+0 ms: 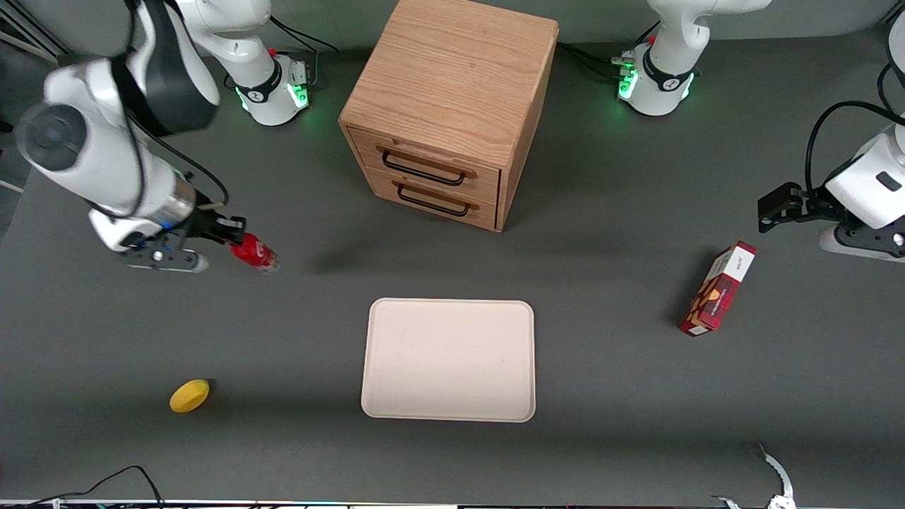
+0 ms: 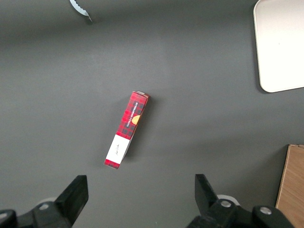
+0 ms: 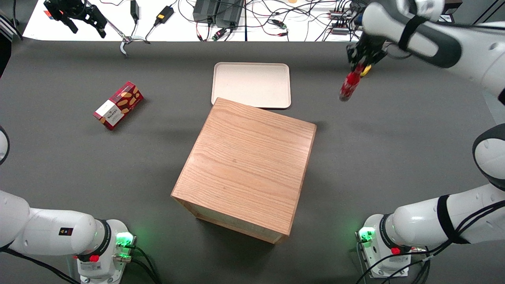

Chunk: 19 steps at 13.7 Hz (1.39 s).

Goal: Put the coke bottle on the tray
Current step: 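Lift the bottle and carry it toward the white tray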

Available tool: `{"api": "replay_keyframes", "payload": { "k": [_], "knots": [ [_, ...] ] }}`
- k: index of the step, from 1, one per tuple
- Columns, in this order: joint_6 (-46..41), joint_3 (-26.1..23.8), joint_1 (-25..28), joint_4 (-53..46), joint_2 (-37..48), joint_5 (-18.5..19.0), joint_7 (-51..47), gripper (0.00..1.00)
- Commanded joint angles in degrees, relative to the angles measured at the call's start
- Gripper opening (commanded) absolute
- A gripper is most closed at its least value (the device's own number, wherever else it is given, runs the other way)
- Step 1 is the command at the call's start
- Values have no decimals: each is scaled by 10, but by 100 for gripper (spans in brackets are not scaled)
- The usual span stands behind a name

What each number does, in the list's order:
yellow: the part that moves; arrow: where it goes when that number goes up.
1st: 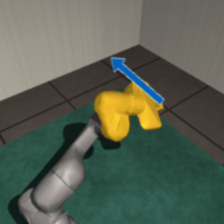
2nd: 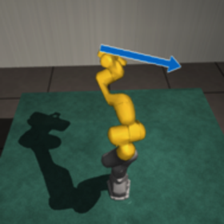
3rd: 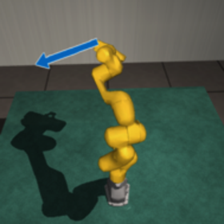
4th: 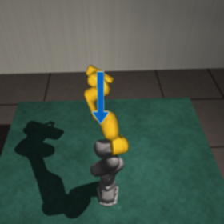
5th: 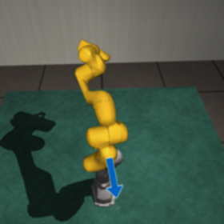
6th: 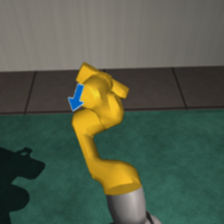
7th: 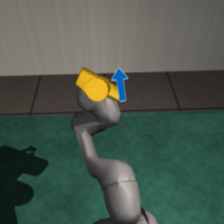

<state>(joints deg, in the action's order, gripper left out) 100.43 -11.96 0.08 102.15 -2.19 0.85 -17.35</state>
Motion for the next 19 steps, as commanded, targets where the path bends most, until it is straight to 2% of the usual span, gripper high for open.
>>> {"api": "replay_keyframes", "payload": {
  "k": [1, 4, 6, 8, 10, 13, 19],
  "knots": [
    [-120, 0, 2, -165, -39, -1, 26, 0],
    [-214, -9, 29, -345, -138, 0, -27, 0],
    [-221, -42, 40, -443, -218, 2, -106, 0],
    [-188, -61, 61, -503, -292, 6, -196, 0],
    [-109, -58, 77, -513, -344, 13, -260, 0],
    [8, -60, 99, -513, -420, 49, -347, 0],
    [90, -61, 124, -510, -496, 105, -411, 0]
  ]
}}
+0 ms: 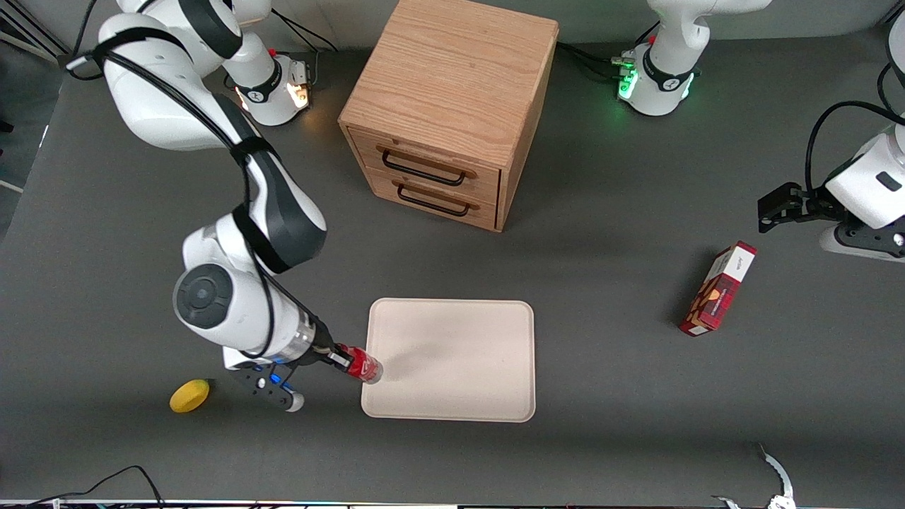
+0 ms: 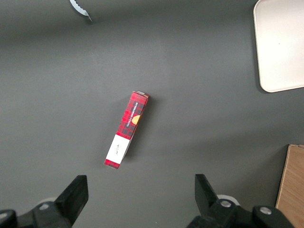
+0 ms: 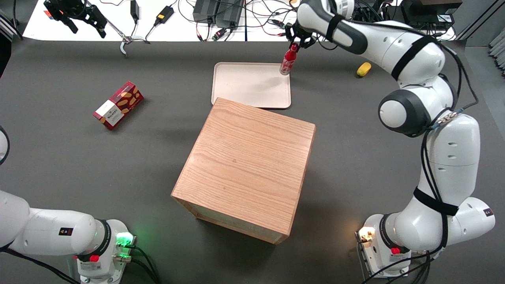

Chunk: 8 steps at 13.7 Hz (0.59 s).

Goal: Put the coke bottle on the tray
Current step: 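Lift the bottle and carry it toward the white tray, then lower the bottle onto the tray's edge and open the right gripper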

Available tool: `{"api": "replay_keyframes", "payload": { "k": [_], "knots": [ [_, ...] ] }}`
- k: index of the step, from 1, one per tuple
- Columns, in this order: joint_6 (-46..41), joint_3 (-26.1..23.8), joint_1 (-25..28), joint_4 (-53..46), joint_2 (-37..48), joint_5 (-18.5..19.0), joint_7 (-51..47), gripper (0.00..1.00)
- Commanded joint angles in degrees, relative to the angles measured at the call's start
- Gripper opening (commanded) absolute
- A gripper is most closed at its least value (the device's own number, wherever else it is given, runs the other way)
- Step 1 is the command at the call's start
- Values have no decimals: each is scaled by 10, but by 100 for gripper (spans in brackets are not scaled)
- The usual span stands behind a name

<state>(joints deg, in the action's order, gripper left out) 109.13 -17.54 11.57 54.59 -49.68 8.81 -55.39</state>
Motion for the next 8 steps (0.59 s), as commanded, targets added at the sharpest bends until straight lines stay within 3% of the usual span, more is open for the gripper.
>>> {"api": "replay_keyframes", "payload": {
  "k": [1, 5, 8],
  "knots": [
    [9, -5, 14, -34, -26, 33, -39, 0],
    [48, -6, 23, -29, -50, 67, -77, 0],
    [50, -6, 26, -28, -53, 67, -79, 0]
  ]
}}
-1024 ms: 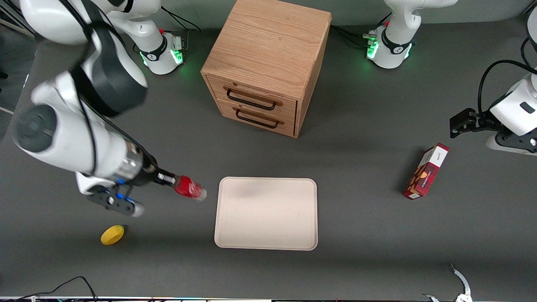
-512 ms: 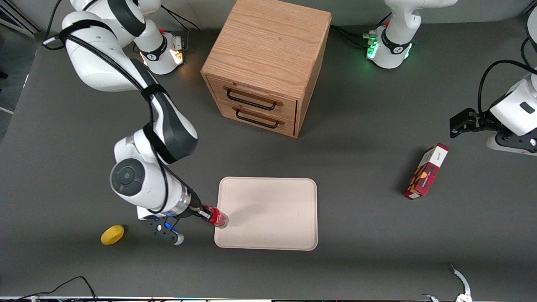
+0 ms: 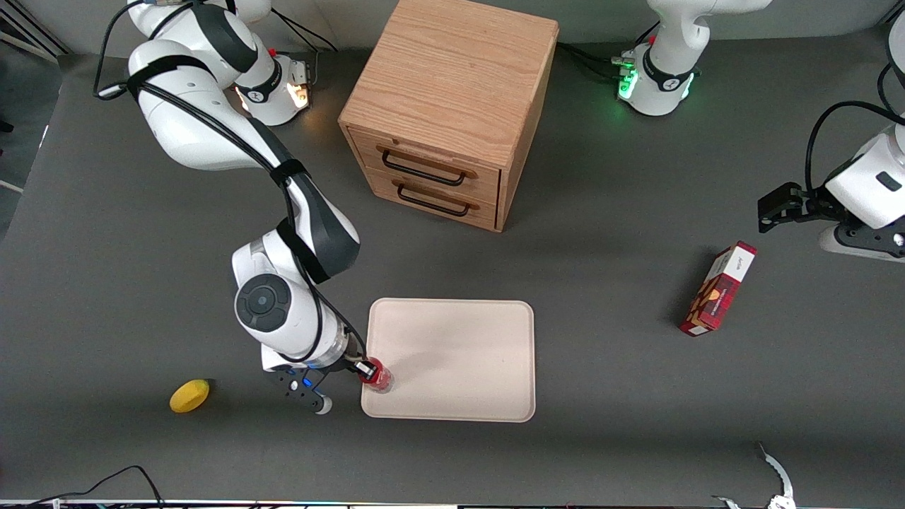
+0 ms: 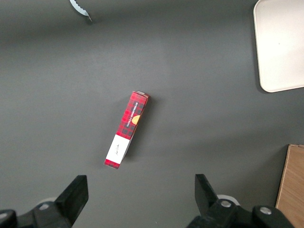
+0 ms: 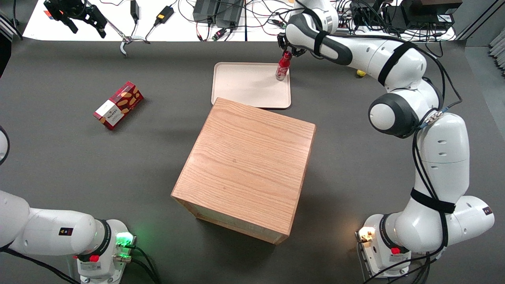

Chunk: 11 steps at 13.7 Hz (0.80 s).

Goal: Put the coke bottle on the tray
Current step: 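Lower the bottle onto the tray's edge and open the right gripper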

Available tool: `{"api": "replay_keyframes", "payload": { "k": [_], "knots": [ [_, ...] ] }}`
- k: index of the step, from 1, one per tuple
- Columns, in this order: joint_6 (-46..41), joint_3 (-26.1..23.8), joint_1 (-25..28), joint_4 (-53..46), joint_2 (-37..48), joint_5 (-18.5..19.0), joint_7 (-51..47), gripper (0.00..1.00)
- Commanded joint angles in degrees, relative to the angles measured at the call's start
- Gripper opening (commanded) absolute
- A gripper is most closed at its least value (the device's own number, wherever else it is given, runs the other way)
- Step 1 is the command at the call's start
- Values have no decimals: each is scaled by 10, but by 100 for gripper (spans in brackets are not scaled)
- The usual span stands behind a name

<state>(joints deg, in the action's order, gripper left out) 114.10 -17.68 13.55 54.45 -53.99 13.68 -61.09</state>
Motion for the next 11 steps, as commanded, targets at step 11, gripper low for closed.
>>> {"api": "replay_keyframes", "payload": {
  "k": [11],
  "knots": [
    [-45, -29, -4, -24, -1, 41, -17, 0]
  ]
}}
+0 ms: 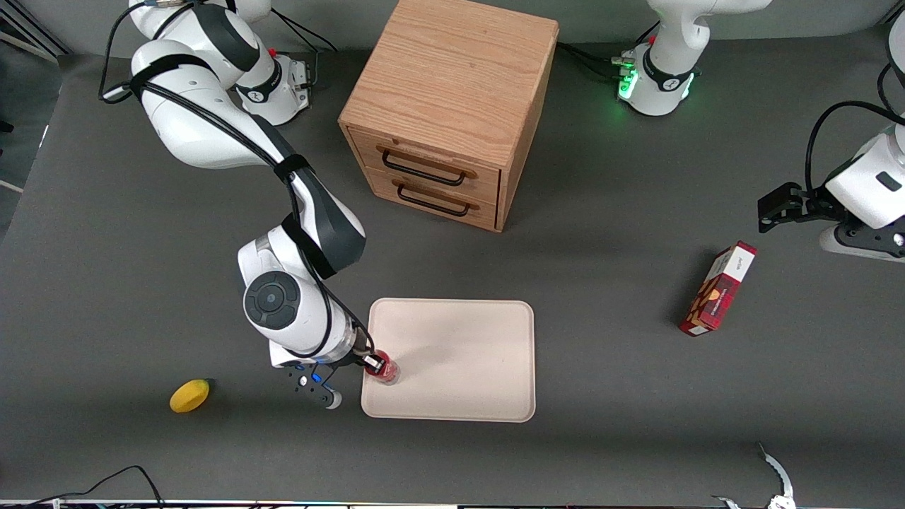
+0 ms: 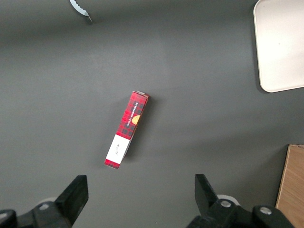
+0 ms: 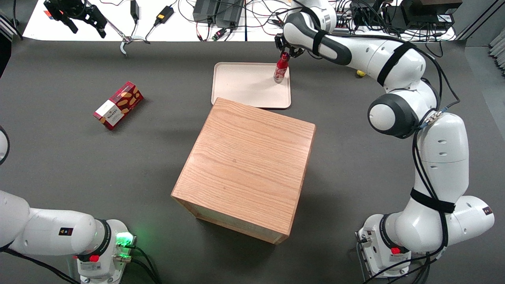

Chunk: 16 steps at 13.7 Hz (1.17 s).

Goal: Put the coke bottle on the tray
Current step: 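Lower the bottle onto the tray's edge and open the right gripper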

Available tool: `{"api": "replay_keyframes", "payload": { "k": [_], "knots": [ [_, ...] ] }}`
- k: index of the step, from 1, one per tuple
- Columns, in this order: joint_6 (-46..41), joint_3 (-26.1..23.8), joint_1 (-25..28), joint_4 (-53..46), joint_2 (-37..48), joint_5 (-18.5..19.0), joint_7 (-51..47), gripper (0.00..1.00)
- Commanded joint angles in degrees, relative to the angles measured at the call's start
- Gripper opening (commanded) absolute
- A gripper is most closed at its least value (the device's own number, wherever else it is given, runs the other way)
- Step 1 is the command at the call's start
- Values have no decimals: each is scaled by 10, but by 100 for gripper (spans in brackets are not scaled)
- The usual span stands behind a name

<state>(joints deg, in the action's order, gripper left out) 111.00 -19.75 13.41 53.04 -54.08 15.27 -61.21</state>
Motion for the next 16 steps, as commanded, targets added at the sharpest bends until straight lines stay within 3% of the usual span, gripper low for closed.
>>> {"api": "replay_keyframes", "payload": {
  "k": [1, 3, 16],
  "knots": [
    [-14, -8, -2, -10, -1, 27, -13, 0],
    [-14, -8, -3, -10, -1, 46, -12, 0],
    [-10, -28, -5, -10, -4, 43, -21, 0]
  ]
}}
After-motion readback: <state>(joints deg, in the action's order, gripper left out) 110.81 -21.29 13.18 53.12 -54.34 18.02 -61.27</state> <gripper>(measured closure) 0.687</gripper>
